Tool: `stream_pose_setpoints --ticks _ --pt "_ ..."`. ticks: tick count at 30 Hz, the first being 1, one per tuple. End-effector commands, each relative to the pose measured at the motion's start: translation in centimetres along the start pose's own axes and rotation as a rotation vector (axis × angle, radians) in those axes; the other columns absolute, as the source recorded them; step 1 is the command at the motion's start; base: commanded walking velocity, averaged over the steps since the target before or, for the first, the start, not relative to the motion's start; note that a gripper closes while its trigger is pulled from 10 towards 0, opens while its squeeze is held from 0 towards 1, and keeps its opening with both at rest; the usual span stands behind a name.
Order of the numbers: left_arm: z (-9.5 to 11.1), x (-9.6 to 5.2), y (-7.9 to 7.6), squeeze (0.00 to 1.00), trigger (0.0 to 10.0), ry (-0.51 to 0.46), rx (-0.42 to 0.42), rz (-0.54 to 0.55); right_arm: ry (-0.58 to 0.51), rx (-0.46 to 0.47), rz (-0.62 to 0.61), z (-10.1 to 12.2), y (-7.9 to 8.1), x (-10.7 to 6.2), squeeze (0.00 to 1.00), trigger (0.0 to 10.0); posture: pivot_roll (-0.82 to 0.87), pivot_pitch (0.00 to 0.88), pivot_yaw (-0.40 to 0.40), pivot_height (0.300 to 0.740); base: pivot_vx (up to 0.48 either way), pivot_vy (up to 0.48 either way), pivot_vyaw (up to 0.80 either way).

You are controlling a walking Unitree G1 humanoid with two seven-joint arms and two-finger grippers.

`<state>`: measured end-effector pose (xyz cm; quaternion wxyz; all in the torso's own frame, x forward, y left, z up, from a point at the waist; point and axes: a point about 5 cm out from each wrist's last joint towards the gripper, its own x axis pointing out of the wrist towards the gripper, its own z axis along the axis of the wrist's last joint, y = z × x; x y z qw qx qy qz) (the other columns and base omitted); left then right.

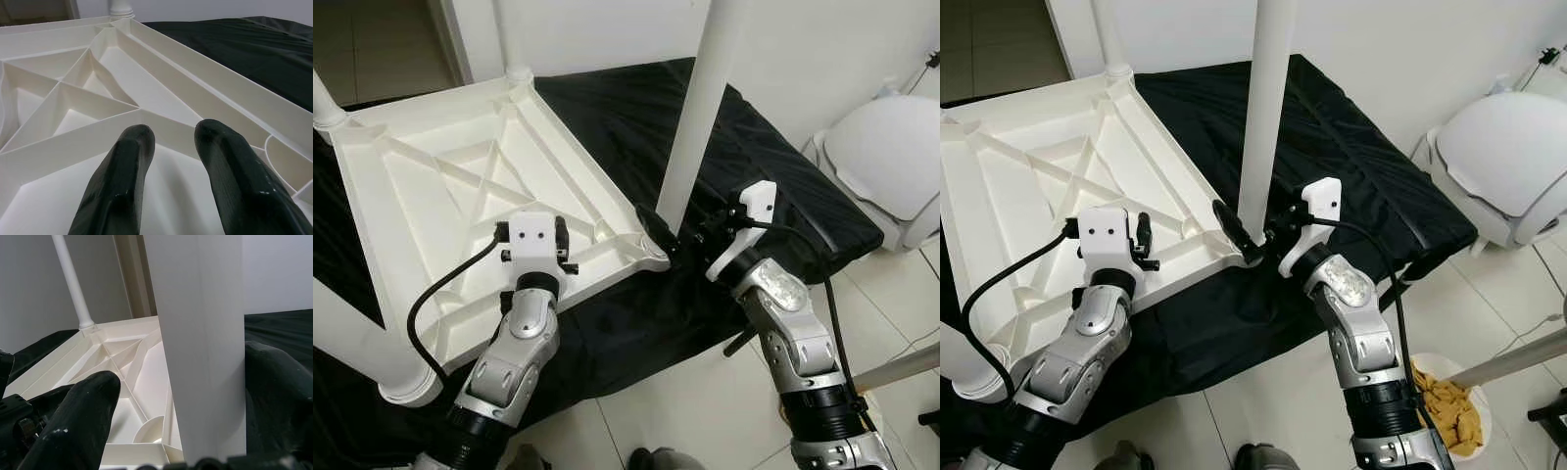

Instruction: Building children table

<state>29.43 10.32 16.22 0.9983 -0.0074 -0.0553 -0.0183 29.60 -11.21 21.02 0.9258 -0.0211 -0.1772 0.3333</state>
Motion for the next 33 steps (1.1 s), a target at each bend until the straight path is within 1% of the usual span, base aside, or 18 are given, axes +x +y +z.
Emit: stream_pose_setpoints --ticks 1,4,6,9,15,16,17,18,19,21,22,23,25,27,29,30,32,33 --pt "-0.4 -0.7 -3.0 0.0 10.0 0.038 -0.015 -0.652 0.007 0.008 0.007 -0.3 0.2 -0.4 0.0 10.0 -0.03 0.109 -0.019 0.74 0.0 0.0 0.0" --pt "-0.4 0.3 -2.2 0.0 10.0 0.106 -0.066 -0.578 0.037 0.02 -0.022 -1.1 0.1 -1.1 0.0 10.0 -0.03 0.108 -0.019 0.74 0.0 0.0 0.0" --pt "-0.3 0.5 -2.0 0.0 10.0 0.116 -0.073 -0.561 0.043 0.029 -0.033 -1.4 0.0 -1.3 0.0 10.0 -0.03 0.108 -0.018 0.74 0.0 0.0 0.0" --pt "-0.1 1.4 -1.2 0.0 10.0 0.156 -0.091 -0.449 0.067 0.053 -0.056 -2.2 0.1 -1.9 0.0 10.0 -0.03 0.109 -0.011 0.74 0.0 0.0 0.0" --pt "-0.1 1.7 -1.0 0.0 10.0 0.165 -0.102 -0.42 0.071 0.055 -0.058 -2.4 0.2 -2.0 0.0 10.0 -0.03 0.109 -0.011 0.74 0.0 0.0 0.0" --pt "0.0 2.1 -0.4 0.0 10.0 0.165 -0.124 -0.344 0.077 0.057 -0.061 -2.5 0.2 -2.1 0.0 10.0 -0.03 0.111 -0.008 0.74 0.0 0.0 0.0" --pt "0.0 2.1 -0.4 0.0 10.0 0.165 -0.124 -0.344 0.077 0.057 -0.061 -2.5 0.2 -2.1 0.0 10.0 -0.03 0.111 -0.008 0.74 0.0 0.0 0.0" --pt "0.0 2.7 0.9 0.0 10.0 0.166 -0.152 -0.24 0.079 0.06 -0.065 -2.7 0.3 -2.2 0.0 10.0 -0.03 0.111 -0.006 0.74 0.0 0.0 0.0" --pt "0.0 2.7 0.9 0.0 10.0 0.166 -0.152 -0.24 0.079 0.06 -0.065 -2.7 0.3 -2.2 0.0 10.0 -0.03 0.111 -0.006 0.74 0.0 0.0 0.0" --pt "0.2 3.7 3.5 0.0 10.0 0.151 -0.201 -0.02 0.083 0.063 -0.067 -2.8 0.4 -2.4 0.0 10.0 -0.03 0.111 -0.006 0.74 0.0 0.0 0.0" --pt "0.2 3.7 3.5 0.0 10.0 0.151 -0.201 -0.02 0.083 0.063 -0.067 -2.8 0.4 -2.4 0.0 10.0 -0.03 0.111 -0.006 0.74 0.0 0.0 0.0" --pt "0.0 4.0 5.1 0.0 10.0 0.167 -0.224 0.12 0.085 0.062 -0.065 -2.9 0.6 -2.5 0.0 10.0 -0.03 0.11 -0.005 0.74 0.0 0.0 0.0" --pt "-0.1 4.1 5.4 0.0 10.0 0.173 -0.224 0.147 0.085 0.061 -0.065 -2.9 0.6 -2.5 0.0 10.0 -0.03 0.11 -0.005 0.74 0.0 0.0 0.0" --pt "-0.2 4.2 6.2 0.0 10.0 0.174 -0.182 0.24 0.082 0.058 -0.062 -2.8 0.6 -2.5 0.0 10.0 -0.04 0.109 -0.004 0.74 0.0 0.0 0.0" --pt "-0.3 4.3 6.4 0.0 10.0 0.177 -0.167 0.263 0.08 0.055 -0.061 -2.7 0.6 -2.5 0.0 10.0 -0.04 0.109 -0.004 0.74 0.0 0.0 0.0" --pt "-0.3 4.2 6.7 0.0 10.0 0.169 -0.173 0.315 0.075 0.053 -0.06 -2.6 0.6 -2.4 0.0 10.0 -0.04 0.108 -0.003 0.74 0.0 0.0 0.0" --pt "-0.4 4.2 6.9 0.0 10.0 0.159 -0.169 0.346 0.066 0.048 -0.053 -2.2 0.6 -2.2 0.0 10.0 -0.04 0.108 -0.002 0.74 0.0 0.0 0.0" --pt "-0.6 4.2 6.9 0.0 10.0 0.164 -0.13 0.367 0.059 0.042 -0.046 -1.9 0.6 -2.1 0.0 10.0 -0.04 0.109 -0.001 0.74 0.0 0.0 0.0"
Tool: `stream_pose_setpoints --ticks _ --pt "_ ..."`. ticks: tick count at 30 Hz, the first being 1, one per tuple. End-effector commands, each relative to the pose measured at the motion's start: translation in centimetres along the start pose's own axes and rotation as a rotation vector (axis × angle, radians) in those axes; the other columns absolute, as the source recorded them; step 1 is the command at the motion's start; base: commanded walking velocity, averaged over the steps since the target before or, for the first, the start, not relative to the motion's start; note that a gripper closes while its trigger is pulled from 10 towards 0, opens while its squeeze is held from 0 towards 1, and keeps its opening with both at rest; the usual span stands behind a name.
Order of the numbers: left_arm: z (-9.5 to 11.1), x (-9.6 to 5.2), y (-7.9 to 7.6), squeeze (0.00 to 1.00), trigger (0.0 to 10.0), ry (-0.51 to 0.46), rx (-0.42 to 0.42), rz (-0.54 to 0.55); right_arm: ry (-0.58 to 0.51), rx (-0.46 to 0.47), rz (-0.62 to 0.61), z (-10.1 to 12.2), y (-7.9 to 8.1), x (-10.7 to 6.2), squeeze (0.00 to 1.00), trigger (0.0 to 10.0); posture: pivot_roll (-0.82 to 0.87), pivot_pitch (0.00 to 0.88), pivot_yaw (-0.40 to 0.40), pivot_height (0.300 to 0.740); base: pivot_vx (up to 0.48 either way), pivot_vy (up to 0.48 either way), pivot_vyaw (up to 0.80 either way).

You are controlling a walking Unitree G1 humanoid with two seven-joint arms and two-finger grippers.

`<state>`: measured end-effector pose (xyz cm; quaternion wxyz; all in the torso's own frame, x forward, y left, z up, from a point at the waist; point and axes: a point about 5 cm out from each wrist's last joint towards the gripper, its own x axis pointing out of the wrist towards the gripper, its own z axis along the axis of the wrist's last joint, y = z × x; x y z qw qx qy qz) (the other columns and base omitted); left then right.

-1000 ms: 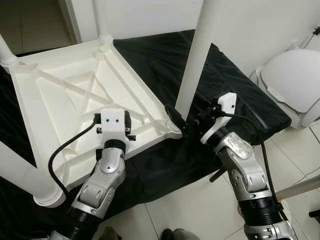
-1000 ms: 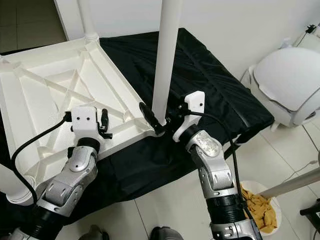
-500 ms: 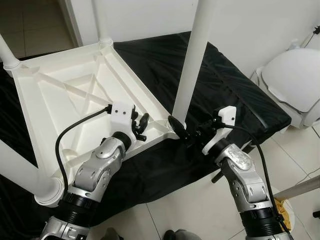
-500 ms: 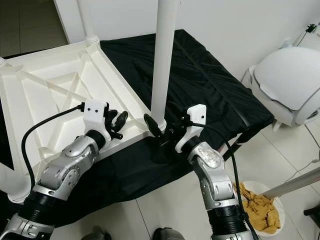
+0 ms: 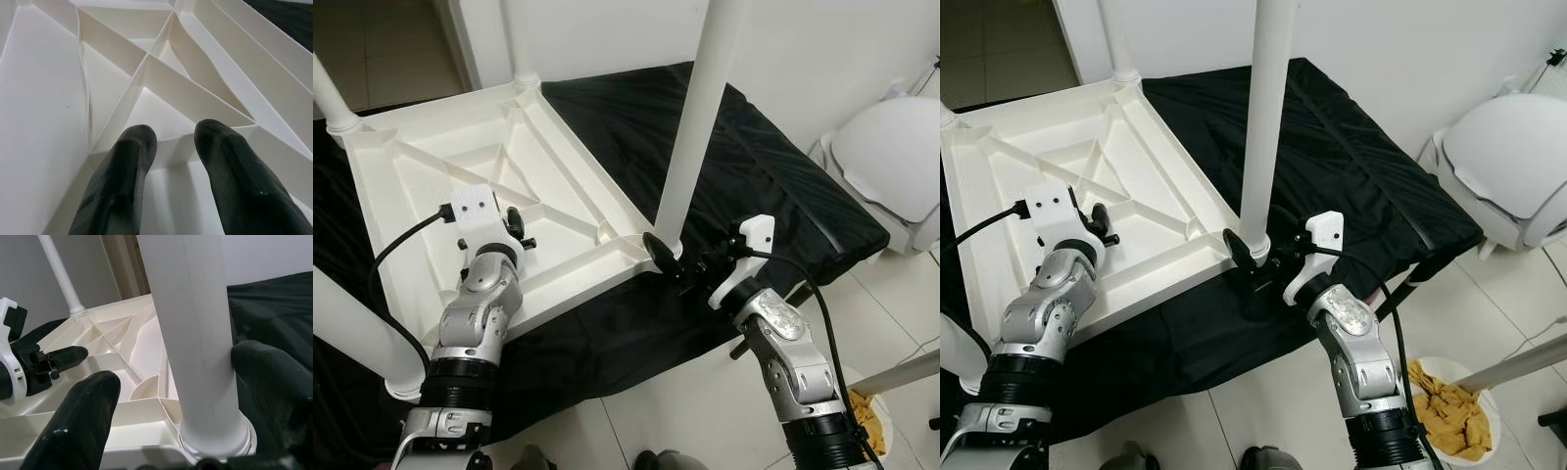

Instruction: Building children table

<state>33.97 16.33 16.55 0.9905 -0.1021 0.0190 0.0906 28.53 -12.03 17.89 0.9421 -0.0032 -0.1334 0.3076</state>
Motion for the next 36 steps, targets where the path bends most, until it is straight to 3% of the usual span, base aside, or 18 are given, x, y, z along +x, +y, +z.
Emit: stream_pose_setpoints --ticks 1,6,8,13,18,21,24,26,29,36 --pt "-0.4 0.1 0.8 0.0 10.0 0.004 0.041 0.142 -0.017 -0.012 0.017 0.6 0.1 0.1 0.0 10.0 -0.04 0.109 -0.001 0.74 0.0 0.0 0.0" --pt "-1.6 0.1 0.2 0.0 10.0 0.052 0.08 0.162 -0.072 -0.057 0.031 2.9 -0.3 0.8 0.0 10.0 -0.05 0.107 -0.001 0.74 0.0 0.0 0.0" --pt "-1.5 0.0 -0.4 0.0 10.0 0.042 0.048 0.145 -0.107 -0.077 0.01 3.8 -0.8 1.0 0.0 10.0 -0.05 0.107 -0.002 0.74 0.0 0.0 0.0" --pt "-1.2 0.1 -0.9 0.0 10.0 0.023 0.061 0.154 -0.171 -0.103 -0.042 5.4 -1.5 1.5 0.0 10.0 -0.05 0.102 -0.002 0.74 0.0 0.0 0.0" --pt "-1.0 0.3 -1.2 0.0 10.0 0.008 0.067 0.165 -0.255 -0.136 -0.002 8.4 -1.6 2.8 0.0 10.0 -0.06 0.103 0.0 0.74 0.0 0.0 0.0" --pt "-0.9 0.3 -1.3 0.0 10.0 0.005 0.07 0.163 -0.27 -0.142 0.006 9.0 -1.8 3.1 0.0 10.0 -0.06 0.105 -0.001 0.74 0.0 0.0 0.0" --pt "-0.5 0.0 -1.8 0.0 10.0 -0.015 0.016 0.134 -0.313 -0.164 0.05 11.1 -2.1 4.5 0.0 10.0 -0.06 0.106 -0.004 0.74 0.0 0.0 0.0" --pt "-0.5 0.0 -1.8 0.0 10.0 -0.015 0.016 0.134 -0.313 -0.164 0.05 11.1 -2.1 4.5 0.0 10.0 -0.06 0.106 -0.004 0.74 0.0 0.0 0.0" --pt "0.6 -0.6 -2.5 0.0 10.0 -0.105 -0.023 0.085 -0.376 -0.203 0.097 14.1 -2.4 6.3 0.0 10.0 -0.06 0.108 -0.022 0.74 0.0 0.0 0.0" --pt "2.0 -1.6 -3.0 0.0 10.0 -0.239 -0.048 0.019 -0.431 -0.241 0.127 16.5 -2.8 7.7 0.0 10.0 -0.05 0.111 -0.034 0.74 0.0 0.0 0.0"
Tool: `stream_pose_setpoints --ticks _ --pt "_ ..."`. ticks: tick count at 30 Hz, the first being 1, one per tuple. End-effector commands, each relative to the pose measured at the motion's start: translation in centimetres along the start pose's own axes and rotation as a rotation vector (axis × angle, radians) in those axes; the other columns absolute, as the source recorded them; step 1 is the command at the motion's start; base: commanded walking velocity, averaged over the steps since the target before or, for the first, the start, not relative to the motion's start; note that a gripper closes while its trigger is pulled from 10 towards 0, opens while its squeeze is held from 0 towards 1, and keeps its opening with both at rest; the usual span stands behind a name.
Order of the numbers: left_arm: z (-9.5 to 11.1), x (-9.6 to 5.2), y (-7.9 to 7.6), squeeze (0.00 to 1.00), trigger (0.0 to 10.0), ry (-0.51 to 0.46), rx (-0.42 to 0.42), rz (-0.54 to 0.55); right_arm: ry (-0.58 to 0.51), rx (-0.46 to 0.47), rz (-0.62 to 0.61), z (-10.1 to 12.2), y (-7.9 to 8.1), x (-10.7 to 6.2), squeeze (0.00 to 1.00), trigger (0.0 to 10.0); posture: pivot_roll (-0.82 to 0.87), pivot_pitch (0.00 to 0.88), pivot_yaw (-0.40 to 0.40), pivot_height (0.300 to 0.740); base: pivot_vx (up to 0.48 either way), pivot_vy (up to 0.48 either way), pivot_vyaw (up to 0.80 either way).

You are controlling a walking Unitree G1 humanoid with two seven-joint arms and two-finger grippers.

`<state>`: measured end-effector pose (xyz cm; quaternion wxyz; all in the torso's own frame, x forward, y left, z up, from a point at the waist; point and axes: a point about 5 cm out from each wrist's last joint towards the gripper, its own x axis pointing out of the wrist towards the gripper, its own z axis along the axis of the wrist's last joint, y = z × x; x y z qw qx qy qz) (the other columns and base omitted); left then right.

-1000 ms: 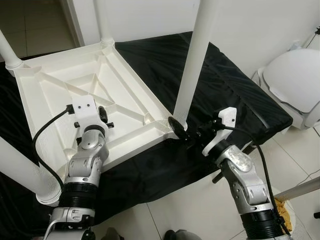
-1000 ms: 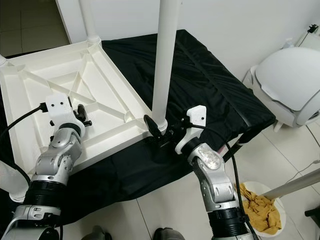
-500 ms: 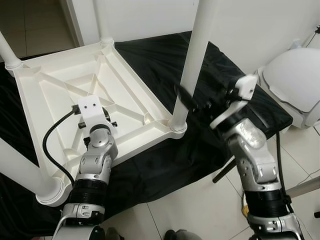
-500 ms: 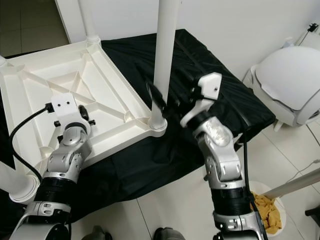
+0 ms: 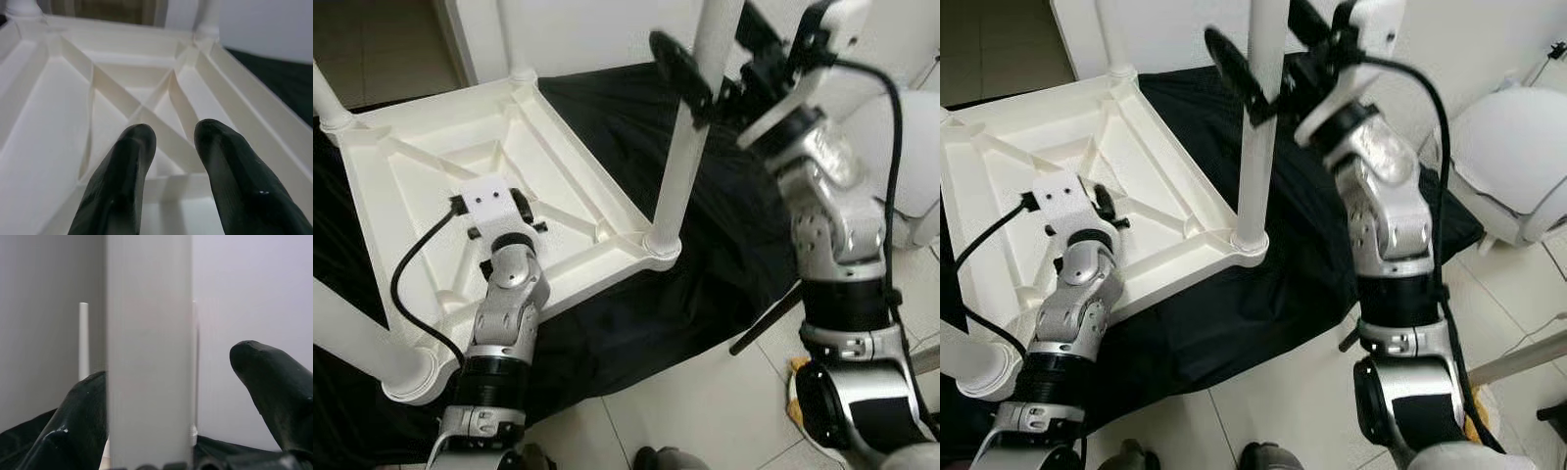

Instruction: Building children table

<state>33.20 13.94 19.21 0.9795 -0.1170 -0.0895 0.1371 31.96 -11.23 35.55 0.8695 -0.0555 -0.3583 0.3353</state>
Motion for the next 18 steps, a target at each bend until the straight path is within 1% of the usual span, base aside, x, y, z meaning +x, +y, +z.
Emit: stream_pose_setpoints --ticks 1,2,5,6,7,10,11,13,16,17,18 --pt "0.1 -0.4 -0.2 0.0 10.0 -0.024 -0.006 -0.053 -0.022 -0.007 0.018 0.4 0.0 0.5 0.0 10.0 -0.05 0.111 -0.034 0.74 0.0 0.0 0.0" --pt "0.1 -0.4 -0.2 0.0 10.0 -0.024 -0.006 -0.053 -0.022 -0.007 0.018 0.4 0.0 0.5 0.0 10.0 -0.05 0.111 -0.034 0.74 0.0 0.0 0.0" --pt "0.0 -0.7 0.0 0.0 10.0 -0.025 0.005 -0.039 -0.035 -0.011 0.034 0.8 -0.4 1.4 0.0 10.0 -0.04 0.114 -0.042 0.74 0.0 0.0 0.0" --pt "0.0 -0.7 0.0 0.0 10.0 -0.025 0.005 -0.039 -0.035 -0.011 0.034 0.8 -0.4 1.4 0.0 10.0 -0.04 0.114 -0.042 0.74 0.0 0.0 0.0" --pt "-0.1 -0.9 0.3 0.0 10.0 -0.023 -0.014 -0.017 -0.051 -0.011 0.056 1.3 -0.4 2.0 0.0 10.0 -0.04 0.114 -0.043 0.74 0.0 0.0 0.0" --pt "0.0 -1.0 0.4 0.0 10.0 -0.028 -0.014 -0.009 -0.054 -0.002 0.072 1.3 -0.4 2.2 0.0 10.0 -0.04 0.114 -0.043 0.74 0.0 0.0 0.0" --pt "0.2 -1.1 0.4 0.0 10.0 -0.04 -0.02 -0.004 -0.031 0.019 0.098 0.8 -0.3 2.3 0.0 10.0 -0.03 0.114 -0.055 0.74 0.0 0.0 0.0" --pt "0.2 -1.1 0.4 0.0 10.0 -0.042 -0.026 0.001 0.006 0.028 0.111 -0.1 0.0 2.1 0.0 10.0 -0.03 0.113 -0.058 0.74 0.0 0.0 0.0" --pt "0.3 -1.1 0.4 0.0 10.0 -0.044 -0.024 0.003 0.02 0.039 0.115 -0.5 0.1 2.1 0.0 10.0 -0.03 0.113 -0.058 0.74 0.0 0.0 0.0" --pt "0.5 -1.1 0.6 0.0 10.0 -0.053 -0.018 0.014 0.058 0.068 0.122 -1.5 0.4 1.7 0.0 10.0 -0.02 0.112 -0.061 0.74 0.0 0.0 0.0" --pt "0.6 -1.1 0.6 0.0 10.0 -0.058 -0.012 0.018 0.07 0.079 0.127 -1.8 0.6 1.5 0.0 10.0 -0.02 0.112 -0.061 0.74 0.0 0.0 0.0"
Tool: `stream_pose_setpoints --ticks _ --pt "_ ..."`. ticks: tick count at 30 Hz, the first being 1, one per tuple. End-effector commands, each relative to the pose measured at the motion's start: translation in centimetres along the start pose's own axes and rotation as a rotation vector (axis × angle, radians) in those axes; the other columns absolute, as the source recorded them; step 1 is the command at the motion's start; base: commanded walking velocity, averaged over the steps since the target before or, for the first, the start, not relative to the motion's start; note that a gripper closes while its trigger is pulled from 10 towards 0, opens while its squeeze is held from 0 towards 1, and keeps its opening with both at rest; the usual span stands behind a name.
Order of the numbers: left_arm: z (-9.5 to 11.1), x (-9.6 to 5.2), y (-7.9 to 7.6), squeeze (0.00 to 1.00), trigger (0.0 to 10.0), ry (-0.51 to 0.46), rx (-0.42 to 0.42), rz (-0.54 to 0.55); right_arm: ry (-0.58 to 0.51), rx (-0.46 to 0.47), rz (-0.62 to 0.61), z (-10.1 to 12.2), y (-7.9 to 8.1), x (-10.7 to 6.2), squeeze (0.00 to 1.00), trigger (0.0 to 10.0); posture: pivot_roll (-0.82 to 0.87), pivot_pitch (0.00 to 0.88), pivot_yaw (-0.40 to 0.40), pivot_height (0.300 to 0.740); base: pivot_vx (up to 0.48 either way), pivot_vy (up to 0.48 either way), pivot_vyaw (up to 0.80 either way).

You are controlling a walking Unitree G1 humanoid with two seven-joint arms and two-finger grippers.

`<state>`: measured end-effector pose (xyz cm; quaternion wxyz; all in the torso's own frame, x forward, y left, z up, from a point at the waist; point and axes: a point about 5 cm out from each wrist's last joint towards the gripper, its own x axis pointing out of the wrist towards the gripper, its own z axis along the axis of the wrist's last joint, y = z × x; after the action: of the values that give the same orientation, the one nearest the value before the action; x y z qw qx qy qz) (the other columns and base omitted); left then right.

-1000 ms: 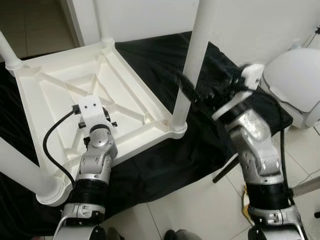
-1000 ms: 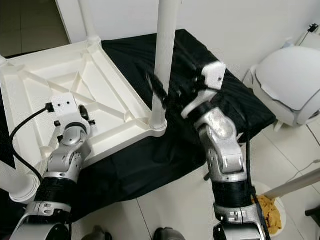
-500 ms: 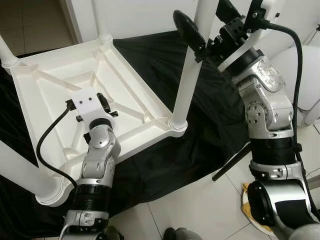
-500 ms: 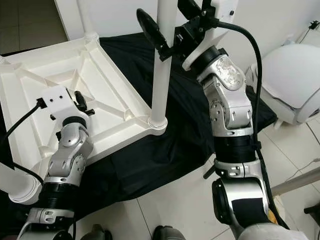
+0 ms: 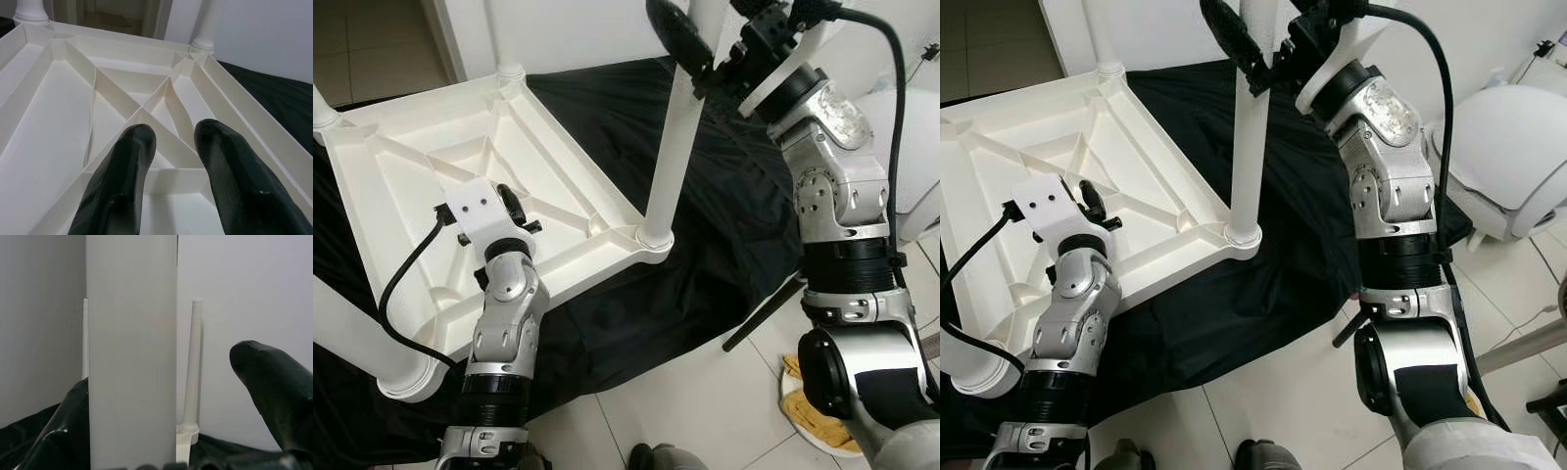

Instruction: Building children table

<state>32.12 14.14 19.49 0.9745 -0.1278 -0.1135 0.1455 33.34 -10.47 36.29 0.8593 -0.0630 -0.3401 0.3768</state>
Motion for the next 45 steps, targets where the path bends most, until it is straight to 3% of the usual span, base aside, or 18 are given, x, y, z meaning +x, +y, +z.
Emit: stream_pose_setpoints --ticks 1,9,10,12,13,16,20,31,32,33,34,41,42,45 --pt "0.1 -0.1 0.3 0.0 10.0 -0.014 0.019 0.005 0.049 0.058 0.044 -1.6 1.0 0.0 0.0 10.0 -0.02 0.112 -0.061 0.74 0.0 0.0 0.0" --pt "0.8 -0.1 0.5 0.0 10.0 -0.044 -0.004 0.046 0.064 0.083 0.07 -1.9 1.1 0.1 0.0 10.0 -0.03 0.106 -0.064 0.74 0.0 0.0 0.0" --pt "0.9 -0.1 0.4 0.0 10.0 -0.05 -0.004 0.044 0.067 0.089 0.073 -1.9 1.0 0.1 0.0 8.9 -0.03 0.104 -0.065 0.74 0.0 0.0 0.0" --pt "1.0 -0.1 0.4 0.0 10.0 -0.053 -0.003 0.044 0.069 0.093 0.074 -1.9 0.9 0.1 0.0 8.9 -0.03 0.104 -0.067 0.74 0.0 0.0 0.0" --pt "1.0 -0.1 0.5 0.0 10.0 -0.052 -0.007 0.064 0.087 0.103 0.084 -2.1 1.0 0.0 0.0 9.6 -0.03 0.103 -0.069 0.74 0.0 0.0 0.0" --pt "1.0 -0.1 0.5 0.0 10.0 -0.051 -0.007 0.078 0.11 0.106 0.093 -2.5 1.2 -0.3 0.0 10.0 -0.03 0.102 -0.07 0.74 0.0 0.0 0.0" --pt "1.2 -0.1 0.6 0.0 10.0 -0.061 -0.01 0.09 0.171 0.119 0.105 -3.9 1.9 -1.0 0.0 10.0 -0.03 0.1 -0.073 0.74 0.0 0.0 0.0" --pt "1.1 -0.1 1.2 0.0 10.0 -0.061 0.012 0.134 0.243 0.11 0.077 -5.1 1.7 -1.8 0.0 10.0 -0.03 0.099 -0.074 0.74 0.0 0.0 0.0" --pt "1.1 -0.1 1.2 0.0 10.0 -0.061 0.01 0.136 0.246 0.109 0.071 -5.2 1.6 -1.9 0.0 9.1 -0.03 0.1 -0.072 0.74 0.0 0.0 0.0" --pt "1.1 0.0 1.3 0.0 10.0 -0.061 0.009 0.141 0.243 0.11 0.065 -5.1 1.5 -2.0 0.0 3.2 -0.03 0.101 -0.069 0.74 0.0 0.0 0.0" --pt "1.0 0.0 1.5 0.0 10.0 -0.058 0.017 0.153 0.231 0.11 0.052 -4.8 1.3 -1.9 0.0 0.0 -0.03 0.101 -0.069 0.74 0.0 0.0 0.0" --pt "0.7 0.3 2.5 0.0 10.0 -0.043 0.049 0.212 0.189 0.104 -0.005 -3.8 0.3 -1.9 0.0 0.0 -0.04 0.104 -0.064 0.74 0.0 0.0 0.0" --pt "0.7 0.4 3.1 0.0 10.0 -0.038 0.063 0.265 0.172 0.119 -0.051 -3.4 -0.2 -2.0 0.0 0.0 -0.04 0.106 -0.062 0.74 0.0 0.0 0.0" --pt "0.8 0.4 3.4 0.0 10.0 -0.039 0.094 0.273 0.159 0.145 -0.121 -3.3 -0.8 -2.5 0.0 0.0 -0.03 0.108 -0.062 0.74 0.0 0.0 0.0"
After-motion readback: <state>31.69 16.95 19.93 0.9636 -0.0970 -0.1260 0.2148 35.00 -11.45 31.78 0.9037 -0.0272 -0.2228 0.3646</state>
